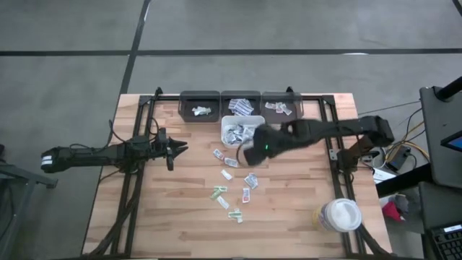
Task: Pick & Place First Aid Supplies
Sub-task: Put the orange ointment pack into the right black bin
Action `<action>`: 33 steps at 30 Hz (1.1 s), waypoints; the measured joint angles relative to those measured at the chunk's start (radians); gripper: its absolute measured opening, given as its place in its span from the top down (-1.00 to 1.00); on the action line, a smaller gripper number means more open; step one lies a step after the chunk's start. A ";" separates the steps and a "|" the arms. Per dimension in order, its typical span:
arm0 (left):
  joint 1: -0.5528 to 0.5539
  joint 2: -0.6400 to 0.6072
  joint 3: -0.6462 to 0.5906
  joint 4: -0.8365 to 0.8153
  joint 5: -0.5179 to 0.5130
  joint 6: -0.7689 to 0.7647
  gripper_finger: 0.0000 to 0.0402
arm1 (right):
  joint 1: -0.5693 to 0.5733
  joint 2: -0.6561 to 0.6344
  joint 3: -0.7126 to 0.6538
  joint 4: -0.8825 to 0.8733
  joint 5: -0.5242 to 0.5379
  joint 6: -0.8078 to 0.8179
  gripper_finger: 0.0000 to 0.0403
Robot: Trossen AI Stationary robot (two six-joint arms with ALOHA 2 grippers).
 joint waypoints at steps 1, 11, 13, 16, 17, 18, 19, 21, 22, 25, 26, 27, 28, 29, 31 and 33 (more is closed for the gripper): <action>0.000 0.000 0.000 0.000 0.000 0.000 0.53 | 0.026 0.011 0.000 0.000 0.000 -0.026 0.56; 0.000 0.000 0.000 0.000 0.000 0.000 0.53 | 0.114 0.184 -0.002 0.007 -0.086 -0.363 0.56; 0.000 0.000 0.000 0.000 0.000 0.000 0.53 | 0.112 0.222 -0.002 0.007 -0.090 -0.434 0.56; 0.000 0.000 0.000 0.000 0.000 0.000 0.53 | 0.113 0.274 -0.002 0.007 -0.090 -0.484 0.56; 0.000 0.000 0.000 0.000 0.000 0.000 0.53 | 0.113 0.287 -0.002 0.007 -0.091 -0.496 0.56; 0.000 0.000 0.000 0.000 0.000 0.000 0.53 | 0.113 0.302 -0.002 0.008 -0.093 -0.505 0.56; 0.000 0.000 0.000 0.000 0.000 0.000 0.53 | 0.113 0.315 -0.002 0.011 -0.095 -0.516 0.56; 0.000 0.000 0.000 0.000 0.000 0.000 0.53 | 0.114 0.340 -0.002 0.013 -0.105 -0.543 0.56; 0.000 0.000 0.000 0.000 0.000 -0.002 0.53 | 0.114 0.353 -0.002 0.017 -0.117 -0.550 0.56; 0.000 0.000 0.000 0.000 0.000 -0.006 0.53 | 0.116 0.387 -0.002 0.048 -0.178 -0.553 0.56; 0.000 0.000 0.000 0.000 0.000 -0.005 0.53 | 0.116 0.397 -0.002 0.066 -0.202 -0.548 0.56; 0.000 0.000 0.000 0.000 0.000 -0.006 0.53 | 0.116 0.407 -0.001 0.083 -0.225 -0.535 0.56; 0.000 0.000 0.000 0.000 0.000 -0.005 0.53 | 0.116 0.416 -0.001 0.099 -0.247 -0.509 0.55; 0.000 0.000 0.000 0.000 0.000 -0.005 0.53 | 0.116 0.424 -0.001 0.111 -0.264 -0.477 0.53; 0.000 0.000 0.000 0.000 0.000 -0.005 0.53 | 0.116 0.438 -0.001 0.116 -0.290 -0.424 0.50; 0.000 0.000 0.000 0.000 0.000 -0.005 0.53 | 0.116 0.445 -0.001 0.116 -0.298 -0.383 0.45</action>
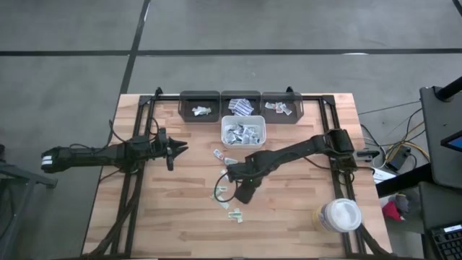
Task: Pick & Place First Aid Supplies
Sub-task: Put the orange ointment pack into the right black bin
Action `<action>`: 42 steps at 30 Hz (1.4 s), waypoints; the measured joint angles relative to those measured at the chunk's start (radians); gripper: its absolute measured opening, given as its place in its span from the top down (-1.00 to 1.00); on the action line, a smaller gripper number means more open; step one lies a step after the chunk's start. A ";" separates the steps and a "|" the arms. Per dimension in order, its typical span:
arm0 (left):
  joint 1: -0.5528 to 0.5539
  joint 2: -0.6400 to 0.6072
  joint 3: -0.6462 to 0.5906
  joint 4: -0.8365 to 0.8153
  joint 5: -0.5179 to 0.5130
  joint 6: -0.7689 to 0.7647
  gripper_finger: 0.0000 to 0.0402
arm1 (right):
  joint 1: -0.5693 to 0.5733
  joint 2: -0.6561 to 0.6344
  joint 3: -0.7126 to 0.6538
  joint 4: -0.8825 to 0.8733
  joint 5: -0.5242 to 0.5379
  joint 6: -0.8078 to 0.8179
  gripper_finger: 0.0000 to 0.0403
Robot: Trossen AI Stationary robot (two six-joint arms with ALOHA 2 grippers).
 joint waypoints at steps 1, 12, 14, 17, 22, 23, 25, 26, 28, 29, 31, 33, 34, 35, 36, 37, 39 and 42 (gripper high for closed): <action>0.000 0.000 0.000 0.000 0.000 0.000 0.53 | 0.000 0.002 -0.001 -0.002 -0.003 0.026 0.43; 0.000 0.000 0.000 0.001 0.000 0.000 0.53 | 0.066 -0.001 -0.001 0.087 -0.061 0.496 0.15; 0.000 0.000 0.000 0.000 0.000 0.001 0.53 | 0.078 -0.001 -0.001 0.128 -0.030 0.589 0.11; 0.000 0.000 0.000 0.000 0.000 0.001 0.53 | 0.088 -0.001 -0.001 0.158 0.017 0.686 0.08; 0.000 0.000 0.000 0.000 0.000 0.001 0.53 | 0.092 0.019 -0.001 0.168 0.052 0.805 0.06; 0.000 0.000 0.000 0.000 0.000 0.001 0.53 | 0.094 0.028 -0.001 0.176 0.053 0.819 0.06; 0.000 0.000 0.000 0.000 0.000 0.002 0.53 | 0.098 0.052 -0.001 0.193 0.057 0.840 0.06; 0.000 0.000 0.000 0.000 0.000 0.002 0.53 | 0.099 0.065 0.000 0.194 0.058 0.853 0.06; 0.000 0.000 0.000 0.000 0.000 0.002 0.53 | 0.103 0.095 0.003 0.194 0.061 0.882 0.07; 0.000 0.000 0.000 0.000 0.000 0.002 0.53 | 0.103 0.110 0.005 0.191 0.062 0.895 0.08; 0.000 0.000 0.000 0.000 0.000 0.002 0.53 | 0.103 0.126 0.009 0.197 0.059 0.916 0.10; 0.000 0.000 0.000 0.000 -0.001 0.002 0.53 | 0.104 0.144 0.010 0.198 0.057 0.931 0.12; 0.000 0.000 0.000 -0.001 0.000 0.002 0.53 | 0.106 0.146 0.010 0.200 0.060 0.935 0.13; 0.000 0.000 0.000 -0.003 -0.001 0.002 0.53 | 0.108 0.147 0.010 0.201 0.062 0.937 0.15; 0.000 0.001 0.000 -0.003 -0.001 0.002 0.53 | 0.109 0.148 0.010 0.201 0.064 0.937 0.16; 0.000 0.001 0.000 -0.003 -0.001 0.002 0.53 | 0.109 0.148 0.009 0.198 0.066 0.938 0.17; 0.000 0.001 0.000 -0.004 -0.001 0.002 0.53 | 0.109 0.147 0.010 0.186 0.068 0.950 0.20; 0.000 0.001 0.000 -0.005 -0.002 0.002 0.53 | 0.110 0.147 0.009 0.140 0.067 0.957 0.27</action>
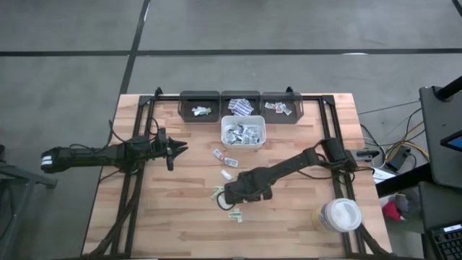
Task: Pick & Place First Aid Supplies
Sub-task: Put the orange ointment pack into the right black bin
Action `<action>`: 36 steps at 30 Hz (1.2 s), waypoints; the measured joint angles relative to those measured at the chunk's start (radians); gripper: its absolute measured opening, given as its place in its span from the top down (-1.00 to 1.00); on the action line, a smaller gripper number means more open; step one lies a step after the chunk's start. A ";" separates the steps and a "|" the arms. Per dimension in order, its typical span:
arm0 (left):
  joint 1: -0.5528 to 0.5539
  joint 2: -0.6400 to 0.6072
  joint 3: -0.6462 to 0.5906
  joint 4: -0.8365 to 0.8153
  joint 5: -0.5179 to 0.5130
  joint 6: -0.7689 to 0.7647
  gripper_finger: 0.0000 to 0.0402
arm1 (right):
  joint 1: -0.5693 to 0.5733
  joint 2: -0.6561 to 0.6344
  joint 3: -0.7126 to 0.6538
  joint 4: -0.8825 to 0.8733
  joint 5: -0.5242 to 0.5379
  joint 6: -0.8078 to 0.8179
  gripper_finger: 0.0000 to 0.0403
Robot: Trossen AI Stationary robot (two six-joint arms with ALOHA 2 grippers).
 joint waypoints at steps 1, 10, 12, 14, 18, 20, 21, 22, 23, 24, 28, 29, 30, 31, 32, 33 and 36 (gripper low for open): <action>0.000 0.000 0.000 0.000 -0.001 0.000 0.53 | 0.001 0.000 -0.001 -0.017 0.002 0.002 0.31; 0.000 0.000 0.000 -0.001 -0.001 0.000 0.53 | 0.008 0.034 0.000 -0.111 0.021 -0.014 0.72; 0.000 0.000 0.000 -0.001 -0.001 0.000 0.53 | 0.011 0.042 0.000 -0.112 0.017 -0.017 0.81; 0.000 0.000 0.000 -0.001 -0.002 0.000 0.53 | 0.016 0.042 0.000 -0.112 0.018 -0.019 0.88; 0.000 0.000 0.000 -0.001 -0.002 -0.001 0.53 | 0.024 0.034 0.000 -0.115 0.021 -0.056 0.95; 0.000 0.000 0.000 -0.001 -0.002 -0.001 0.53 | 0.026 0.017 -0.002 -0.114 0.012 -0.109 0.96; 0.000 0.000 0.000 -0.001 -0.001 -0.001 0.53 | 0.026 0.005 -0.002 -0.113 0.003 -0.149 0.96; 0.000 0.000 0.000 -0.001 -0.002 -0.001 0.53 | 0.026 -0.006 0.004 -0.116 -0.009 -0.196 0.96; 0.000 0.000 0.000 -0.001 -0.001 -0.001 0.53 | 0.025 -0.020 0.011 -0.116 -0.018 -0.251 0.96; 0.000 0.000 0.000 -0.001 -0.002 -0.001 0.53 | 0.025 -0.033 0.015 -0.116 -0.024 -0.309 0.96; 0.000 0.000 0.000 -0.001 -0.002 -0.001 0.53 | 0.029 -0.115 0.030 -0.073 0.003 -0.493 0.96; 0.000 0.000 0.000 -0.001 -0.001 -0.001 0.53 | 0.027 -0.147 0.034 -0.053 0.037 -0.530 0.96; 0.000 0.000 0.000 -0.001 -0.002 -0.001 0.53 | 0.022 -0.176 0.037 -0.030 0.079 -0.562 0.96; 0.000 0.000 0.000 -0.001 -0.001 -0.001 0.53 | 0.018 -0.204 0.037 -0.017 0.131 -0.594 0.96; 0.000 0.000 0.000 -0.001 -0.002 -0.001 0.53 | 0.013 -0.222 0.034 -0.012 0.191 -0.622 0.96; 0.000 0.000 0.000 -0.001 -0.002 -0.001 0.53 | 0.008 -0.239 0.031 -0.009 0.251 -0.645 0.96; 0.000 0.000 0.000 0.000 -0.002 -0.001 0.53 | -0.002 -0.303 0.026 0.019 0.441 -0.722 0.96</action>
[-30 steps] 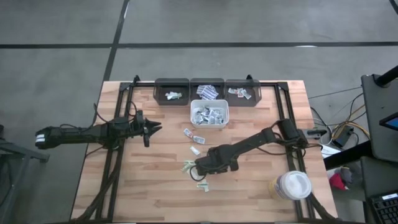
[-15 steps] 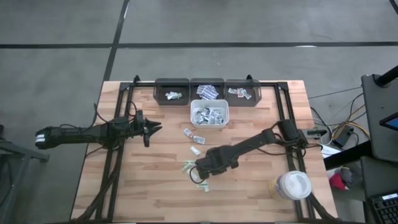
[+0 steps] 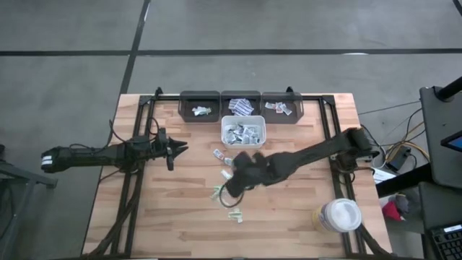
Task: Pick & Place First Aid Supplies
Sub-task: Put the orange ointment pack into the right black bin
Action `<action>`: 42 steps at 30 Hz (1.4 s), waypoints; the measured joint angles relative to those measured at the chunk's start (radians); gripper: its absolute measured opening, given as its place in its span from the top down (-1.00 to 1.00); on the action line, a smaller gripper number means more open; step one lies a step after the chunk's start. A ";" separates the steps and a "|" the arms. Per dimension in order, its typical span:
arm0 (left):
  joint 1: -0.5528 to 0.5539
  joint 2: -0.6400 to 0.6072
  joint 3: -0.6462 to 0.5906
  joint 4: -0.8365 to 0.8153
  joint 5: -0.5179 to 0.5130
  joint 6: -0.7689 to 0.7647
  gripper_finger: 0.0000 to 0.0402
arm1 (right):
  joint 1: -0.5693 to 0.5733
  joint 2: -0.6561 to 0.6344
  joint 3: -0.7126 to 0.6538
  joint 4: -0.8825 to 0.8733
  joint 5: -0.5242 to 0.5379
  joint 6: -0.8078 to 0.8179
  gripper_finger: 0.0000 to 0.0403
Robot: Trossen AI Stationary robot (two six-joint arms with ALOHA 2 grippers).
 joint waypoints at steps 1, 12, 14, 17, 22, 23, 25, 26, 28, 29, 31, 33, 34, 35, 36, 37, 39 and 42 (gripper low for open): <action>0.000 -0.001 0.000 0.000 0.000 0.000 0.53 | -0.002 -0.030 0.001 0.003 0.080 -0.020 0.96; 0.000 0.000 0.000 0.002 0.000 -0.043 0.53 | -0.129 -0.235 0.002 -0.387 0.672 -0.096 0.96; 0.000 0.000 0.000 0.002 0.000 -0.047 0.53 | -0.201 -0.246 0.001 -0.497 0.636 -0.101 0.96; 0.000 0.000 0.000 0.002 0.000 -0.054 0.53 | -0.332 -0.260 0.000 -0.576 0.547 -0.219 0.96; 0.000 0.000 0.000 0.002 0.000 -0.085 0.53 | -0.591 -0.240 0.002 -0.568 0.299 -0.570 0.96; 0.000 0.000 0.000 0.002 0.000 -0.089 0.53 | -0.644 -0.235 0.000 -0.566 0.251 -0.599 0.96; 0.000 0.000 0.000 0.002 0.000 -0.097 0.53 | -0.739 -0.225 0.001 -0.560 0.148 -0.640 0.96; 0.000 0.000 0.000 0.002 0.000 -0.100 0.53 | -0.784 -0.220 0.002 -0.553 0.095 -0.650 0.96; 0.000 0.000 0.000 0.002 0.000 -0.114 0.53 | -0.864 -0.205 0.002 -0.549 0.009 -0.622 0.96; 0.000 0.000 0.000 0.002 0.000 -0.123 0.53 | -0.896 -0.195 0.002 -0.545 -0.027 -0.591 0.96; 0.000 0.000 0.000 0.003 0.000 -0.142 0.53 | -0.945 -0.185 0.002 -0.542 -0.080 -0.524 0.96; 0.000 0.000 0.000 0.003 0.000 -0.154 0.53 | -0.983 -0.173 0.002 -0.526 -0.121 -0.483 0.96; 0.000 0.000 0.000 0.003 0.000 -0.156 0.53 | -0.996 -0.165 0.002 -0.510 -0.138 -0.470 0.96; 0.000 0.000 0.000 0.003 0.000 -0.156 0.53 | -1.005 -0.156 0.002 -0.498 -0.156 -0.455 0.96; 0.000 0.000 0.000 0.003 0.000 -0.157 0.53 | -1.012 -0.147 0.002 -0.485 -0.171 -0.447 0.96; 0.000 0.000 0.000 0.003 0.000 -0.157 0.53 | -1.016 -0.142 0.002 -0.465 -0.189 -0.442 0.96; 0.000 0.000 0.000 0.003 0.000 -0.158 0.53 | -1.021 -0.130 0.002 -0.430 -0.230 -0.431 0.96; 0.000 0.000 0.000 0.003 0.000 -0.158 0.53 | -1.021 -0.105 0.002 -0.382 -0.267 -0.432 0.96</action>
